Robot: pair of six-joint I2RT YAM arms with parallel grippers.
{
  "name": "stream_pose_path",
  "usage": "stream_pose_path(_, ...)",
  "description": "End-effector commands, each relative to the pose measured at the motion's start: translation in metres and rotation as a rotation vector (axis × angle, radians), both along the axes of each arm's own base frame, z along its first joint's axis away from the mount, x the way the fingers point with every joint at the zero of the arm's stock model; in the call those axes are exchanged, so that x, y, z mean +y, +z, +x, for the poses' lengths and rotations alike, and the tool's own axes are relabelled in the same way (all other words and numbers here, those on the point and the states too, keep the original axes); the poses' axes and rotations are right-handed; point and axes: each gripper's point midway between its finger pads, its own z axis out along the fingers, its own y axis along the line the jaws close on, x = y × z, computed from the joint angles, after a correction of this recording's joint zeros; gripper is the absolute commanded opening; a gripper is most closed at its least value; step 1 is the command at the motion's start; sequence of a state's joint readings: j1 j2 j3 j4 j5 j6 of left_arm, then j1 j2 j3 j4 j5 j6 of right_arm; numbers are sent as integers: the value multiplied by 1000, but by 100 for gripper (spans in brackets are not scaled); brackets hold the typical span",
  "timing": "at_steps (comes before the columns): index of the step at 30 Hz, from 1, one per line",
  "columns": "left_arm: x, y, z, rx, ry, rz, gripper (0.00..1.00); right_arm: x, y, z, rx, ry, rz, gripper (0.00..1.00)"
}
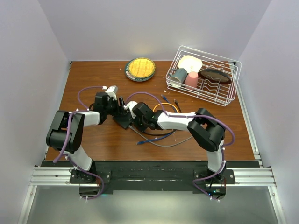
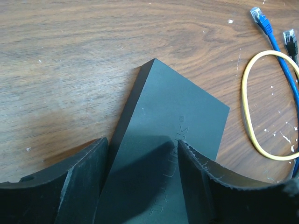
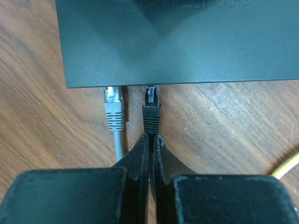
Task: Insert the plug into the switch port
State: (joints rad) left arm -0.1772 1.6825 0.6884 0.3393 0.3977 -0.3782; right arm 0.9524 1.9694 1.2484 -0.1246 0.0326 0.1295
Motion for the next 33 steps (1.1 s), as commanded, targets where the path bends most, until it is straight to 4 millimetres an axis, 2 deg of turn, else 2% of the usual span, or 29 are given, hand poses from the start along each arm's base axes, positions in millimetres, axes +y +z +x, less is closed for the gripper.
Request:
stream_pose_path(1, -18, -10, -40, 122, -88, -70, 62, 33, 32, 27, -89, -4, 121, 0)
stream_pose_path(10, -26, -8, -48, 129, -130, -85, 51, 47, 49, 39, -117, -5, 166, 0)
stream_pose_path(15, -27, -11, -52, 138, -139, -84, 50, 54, 63, 43, -137, 5, 202, 0)
stream_pose_path(20, -29, -12, -55, 142, -147, -88, 48, 57, 66, 47, -146, 4, 207, 0)
stream_pose_path(33, -40, -18, -69, 174, -185, -97, 44, 78, 103, 71, -240, 5, 301, 0)
